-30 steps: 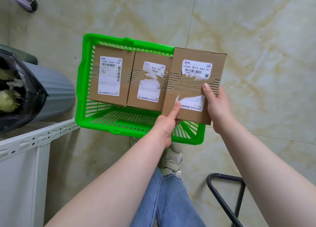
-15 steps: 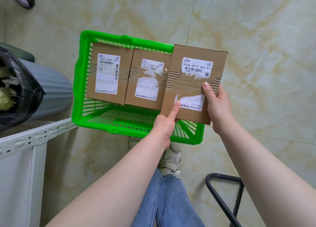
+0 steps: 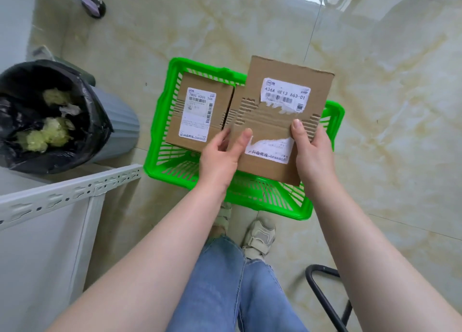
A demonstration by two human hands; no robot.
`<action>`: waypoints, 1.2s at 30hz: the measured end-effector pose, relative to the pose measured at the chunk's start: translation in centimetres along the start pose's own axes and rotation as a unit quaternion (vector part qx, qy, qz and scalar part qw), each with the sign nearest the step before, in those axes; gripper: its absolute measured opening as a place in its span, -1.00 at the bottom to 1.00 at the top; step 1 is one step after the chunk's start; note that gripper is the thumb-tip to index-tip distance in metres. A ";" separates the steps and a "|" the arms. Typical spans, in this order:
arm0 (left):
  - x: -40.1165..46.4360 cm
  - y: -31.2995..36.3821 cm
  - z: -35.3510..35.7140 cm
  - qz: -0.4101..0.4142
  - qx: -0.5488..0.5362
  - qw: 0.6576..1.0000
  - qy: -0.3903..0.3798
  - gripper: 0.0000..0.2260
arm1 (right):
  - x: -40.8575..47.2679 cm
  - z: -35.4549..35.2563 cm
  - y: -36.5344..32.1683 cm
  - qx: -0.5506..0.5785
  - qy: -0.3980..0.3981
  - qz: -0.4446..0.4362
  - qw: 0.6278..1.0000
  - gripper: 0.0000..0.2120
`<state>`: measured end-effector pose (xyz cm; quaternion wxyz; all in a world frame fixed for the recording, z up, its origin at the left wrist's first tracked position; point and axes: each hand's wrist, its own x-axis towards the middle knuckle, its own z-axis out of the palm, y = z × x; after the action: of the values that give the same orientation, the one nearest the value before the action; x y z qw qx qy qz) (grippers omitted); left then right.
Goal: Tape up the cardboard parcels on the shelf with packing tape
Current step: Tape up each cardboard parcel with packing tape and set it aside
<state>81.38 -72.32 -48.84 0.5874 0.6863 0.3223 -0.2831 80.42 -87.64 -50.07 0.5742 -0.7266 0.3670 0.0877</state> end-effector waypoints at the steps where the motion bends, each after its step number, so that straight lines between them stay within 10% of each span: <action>1: 0.5 0.5 -1.2 0.007 -0.008 1.000 0.014 -0.54 | 0.0 1.7 -0.5 -0.009 -0.026 -0.011 1.000 -0.57; 9: 7.0 0.2 -9.9 0.051 0.048 0.985 0.155 -0.71 | 0.9 14.4 -0.7 -0.018 -0.107 0.014 0.994 -0.38; 29: 11.5 -2.3 -11.5 0.048 0.097 0.984 0.140 -0.13 | 1.8 17.6 1.5 -0.014 -0.079 0.070 0.994 -0.36; 36: 11.5 -2.6 -11.6 0.049 0.103 0.984 0.141 -0.32 | 1.7 17.5 1.1 -0.025 -0.091 0.069 0.993 -0.38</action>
<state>86.74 -59.31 -57.51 0.4756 0.7909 0.3371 -0.1864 86.10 -72.72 -57.56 0.5790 -0.7030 0.3604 0.2017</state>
